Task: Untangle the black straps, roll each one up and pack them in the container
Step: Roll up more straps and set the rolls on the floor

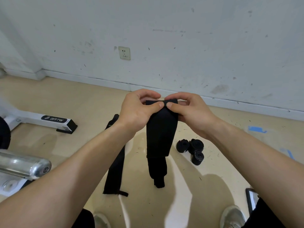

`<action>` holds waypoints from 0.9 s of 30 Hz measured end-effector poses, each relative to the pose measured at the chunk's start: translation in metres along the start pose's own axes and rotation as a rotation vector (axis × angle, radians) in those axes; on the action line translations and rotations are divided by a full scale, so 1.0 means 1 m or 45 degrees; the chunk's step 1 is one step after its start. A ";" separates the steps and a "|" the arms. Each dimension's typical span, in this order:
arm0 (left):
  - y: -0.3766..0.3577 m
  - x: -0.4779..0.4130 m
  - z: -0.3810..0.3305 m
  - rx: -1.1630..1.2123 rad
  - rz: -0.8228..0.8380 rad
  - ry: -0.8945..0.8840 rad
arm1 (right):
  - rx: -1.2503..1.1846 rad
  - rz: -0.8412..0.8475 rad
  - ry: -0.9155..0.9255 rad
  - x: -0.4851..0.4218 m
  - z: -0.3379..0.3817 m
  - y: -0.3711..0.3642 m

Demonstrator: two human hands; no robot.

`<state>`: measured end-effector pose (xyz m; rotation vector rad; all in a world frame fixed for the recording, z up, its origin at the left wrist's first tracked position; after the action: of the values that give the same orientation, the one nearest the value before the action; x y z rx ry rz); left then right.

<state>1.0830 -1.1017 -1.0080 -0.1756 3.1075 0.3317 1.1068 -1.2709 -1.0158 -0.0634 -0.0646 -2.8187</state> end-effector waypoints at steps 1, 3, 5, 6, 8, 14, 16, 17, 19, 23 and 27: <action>0.000 -0.001 0.000 -0.013 0.006 -0.013 | -0.018 0.029 -0.008 0.000 0.000 0.000; 0.001 -0.001 0.000 -0.052 0.022 -0.033 | -0.062 0.055 -0.006 0.000 0.001 0.001; 0.001 -0.002 0.001 -0.092 0.042 -0.040 | -0.093 0.041 0.014 0.001 -0.001 0.000; 0.000 -0.002 0.002 -0.124 0.060 -0.047 | -0.097 0.028 0.023 0.001 -0.002 -0.001; -0.001 -0.002 0.003 -0.165 0.093 -0.073 | -0.089 0.003 0.043 0.001 -0.002 -0.003; -0.001 -0.002 0.003 -0.022 0.076 -0.163 | -0.174 0.076 0.020 0.000 0.006 0.002; -0.002 -0.002 0.002 0.000 0.064 -0.160 | -0.165 0.119 -0.015 0.001 0.007 0.002; -0.003 -0.003 0.002 0.003 0.049 -0.162 | -0.182 0.133 -0.030 0.001 0.007 0.002; -0.004 -0.004 -0.001 0.004 0.019 -0.166 | -0.273 0.137 -0.036 0.002 0.006 0.000; -0.006 -0.005 -0.005 0.009 0.006 -0.187 | -0.437 0.077 -0.035 0.002 0.009 0.000; -0.009 -0.004 -0.004 0.017 0.021 -0.175 | -0.443 0.013 -0.071 0.001 0.009 0.001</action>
<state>1.0880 -1.1106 -1.0055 -0.1209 2.9759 0.3095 1.1060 -1.2716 -1.0066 -0.2207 0.4125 -2.7850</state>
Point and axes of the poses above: each hand's wrist, its own x-axis away from the middle knuckle, its own y-axis out of the back of the hand, z = x × y, the point moved 2 cm from there along -x, towards the middle knuckle, and after that the axes turned 3 degrees about z, right-handed, at the moved point
